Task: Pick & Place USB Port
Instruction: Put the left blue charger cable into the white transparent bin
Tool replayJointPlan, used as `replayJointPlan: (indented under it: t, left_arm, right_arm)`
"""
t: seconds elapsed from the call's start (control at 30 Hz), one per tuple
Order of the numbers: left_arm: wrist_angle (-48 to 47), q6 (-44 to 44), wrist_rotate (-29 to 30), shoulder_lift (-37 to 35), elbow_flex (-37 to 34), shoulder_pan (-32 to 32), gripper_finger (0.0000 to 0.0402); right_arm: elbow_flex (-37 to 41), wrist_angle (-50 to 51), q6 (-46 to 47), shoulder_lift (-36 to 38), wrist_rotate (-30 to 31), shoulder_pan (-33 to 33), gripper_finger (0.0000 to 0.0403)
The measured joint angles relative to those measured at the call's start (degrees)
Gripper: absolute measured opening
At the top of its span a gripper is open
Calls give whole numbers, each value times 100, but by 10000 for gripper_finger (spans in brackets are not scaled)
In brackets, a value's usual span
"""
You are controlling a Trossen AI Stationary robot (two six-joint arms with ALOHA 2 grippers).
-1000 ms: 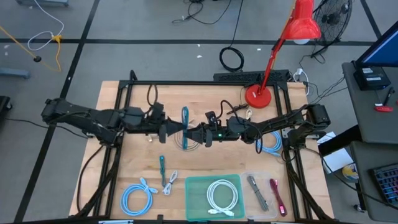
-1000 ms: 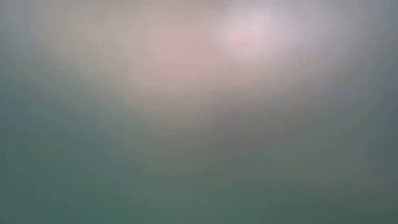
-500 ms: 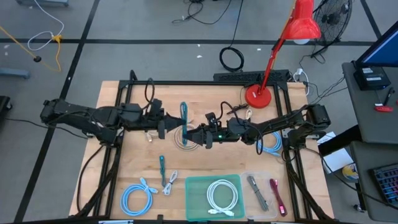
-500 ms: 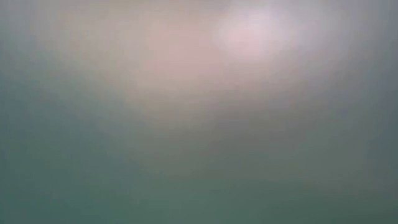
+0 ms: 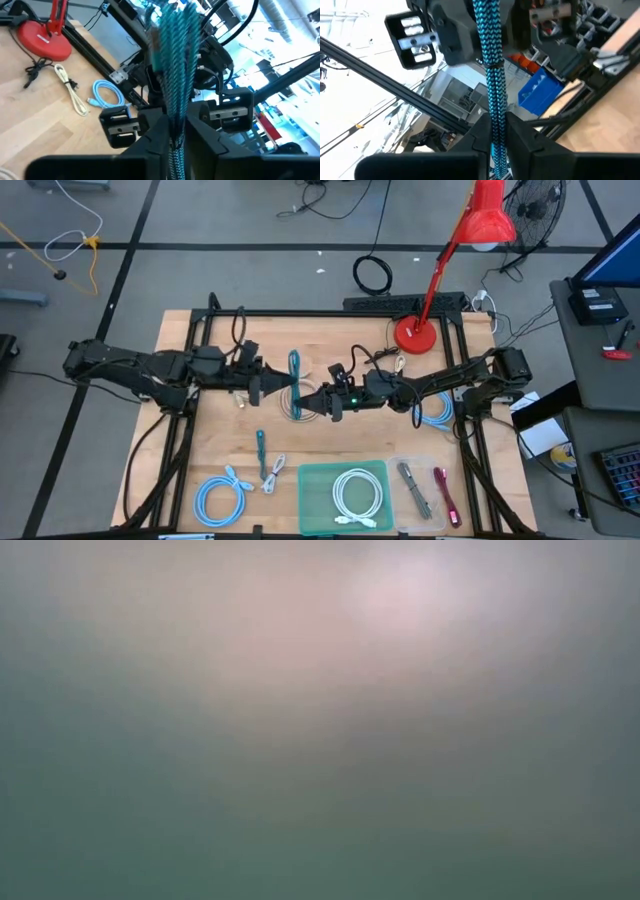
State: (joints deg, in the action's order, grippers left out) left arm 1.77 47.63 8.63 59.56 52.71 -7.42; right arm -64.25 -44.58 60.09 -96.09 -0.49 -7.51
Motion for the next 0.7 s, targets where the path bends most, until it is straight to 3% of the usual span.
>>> replayJointPlan:
  t: [0.13, 0.27, 0.37, 0.5, 0.7]
  left_arm:
    - [-206, -206, -27, -396, 0, -2, 94]
    - [-720, -218, 331, -992, 7, -9, 105]
    - [-1197, -220, 583, -1453, 7, -15, 107]
    - [-1838, -212, 878, -1932, 9, -189, 107]
    - [-2443, -163, 1467, -2114, 9, -649, 108]
  right_arm:
    - [0, 35, 65, 16, 11, -49, 18]
    - [13, 330, 162, 238, 97, -166, 18]
    - [10, 1082, 352, 627, 351, -372, 18]
    - [7, 2768, 734, 1330, 1165, -948, 18]
    - [9, 4896, 2053, 2306, 3132, -2508, 17]
